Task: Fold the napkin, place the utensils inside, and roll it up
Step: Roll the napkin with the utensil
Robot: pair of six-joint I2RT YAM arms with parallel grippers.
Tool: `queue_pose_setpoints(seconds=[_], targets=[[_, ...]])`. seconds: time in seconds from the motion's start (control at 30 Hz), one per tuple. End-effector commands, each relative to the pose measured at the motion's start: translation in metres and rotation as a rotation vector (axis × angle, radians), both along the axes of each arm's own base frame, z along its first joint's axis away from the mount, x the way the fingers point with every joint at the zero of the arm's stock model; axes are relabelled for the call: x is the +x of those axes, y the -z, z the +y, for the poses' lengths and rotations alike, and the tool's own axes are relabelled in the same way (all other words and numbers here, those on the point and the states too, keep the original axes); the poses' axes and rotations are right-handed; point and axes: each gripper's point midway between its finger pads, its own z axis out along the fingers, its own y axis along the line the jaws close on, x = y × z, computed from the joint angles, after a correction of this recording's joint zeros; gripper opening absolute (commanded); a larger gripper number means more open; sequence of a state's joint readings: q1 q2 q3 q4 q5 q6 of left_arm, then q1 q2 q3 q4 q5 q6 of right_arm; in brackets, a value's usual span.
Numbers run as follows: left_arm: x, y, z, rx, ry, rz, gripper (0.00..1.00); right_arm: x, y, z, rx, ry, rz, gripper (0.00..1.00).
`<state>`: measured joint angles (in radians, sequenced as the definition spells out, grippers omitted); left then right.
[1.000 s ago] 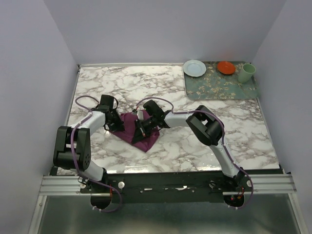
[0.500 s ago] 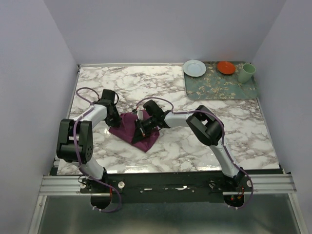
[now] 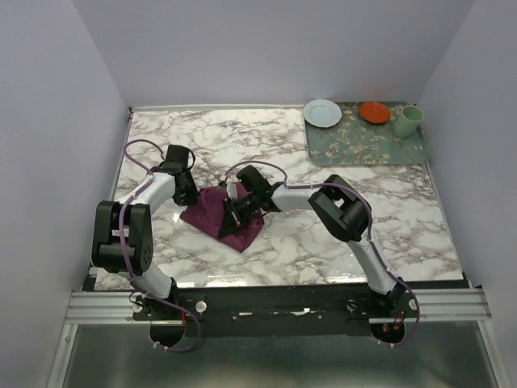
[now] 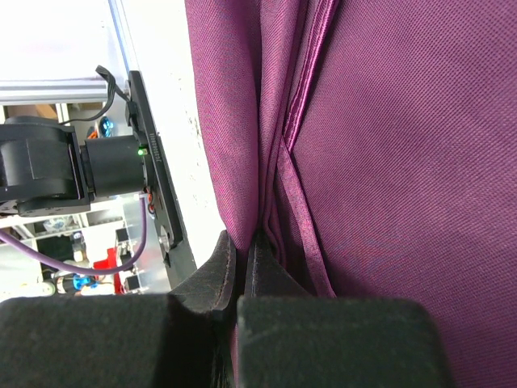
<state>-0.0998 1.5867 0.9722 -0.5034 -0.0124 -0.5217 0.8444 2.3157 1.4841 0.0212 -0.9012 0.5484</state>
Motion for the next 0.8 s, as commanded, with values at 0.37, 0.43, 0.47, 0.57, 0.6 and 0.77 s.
queue_pose_setpoints(seconds=[0.37,0.43,0.47,0.57,0.6,0.77], targets=[[-0.009,-0.028,0.017,0.139,-0.012,-0.057,0.17,0.005,0.047,-0.017,-0.160,0.060,0.005,0.01],[-0.014,-0.037,0.011,0.120,-0.011,-0.074,0.32,0.005,0.047,-0.016,-0.163,0.062,0.003,0.00],[-0.021,-0.034,0.009,0.103,-0.014,-0.059,0.36,0.005,0.048,-0.017,-0.165,0.064,0.002,0.01],[-0.044,-0.035,-0.010,-0.032,-0.041,-0.035,0.44,0.006,0.049,-0.018,-0.171,0.068,-0.001,0.00],[-0.063,-0.024,-0.018,-0.087,-0.048,0.012,0.45,0.006,0.050,-0.019,-0.173,0.068,-0.001,0.01],[-0.100,-0.018,-0.041,-0.281,-0.170,0.061,0.53,0.005,0.052,-0.019,-0.178,0.069,-0.003,0.01]])
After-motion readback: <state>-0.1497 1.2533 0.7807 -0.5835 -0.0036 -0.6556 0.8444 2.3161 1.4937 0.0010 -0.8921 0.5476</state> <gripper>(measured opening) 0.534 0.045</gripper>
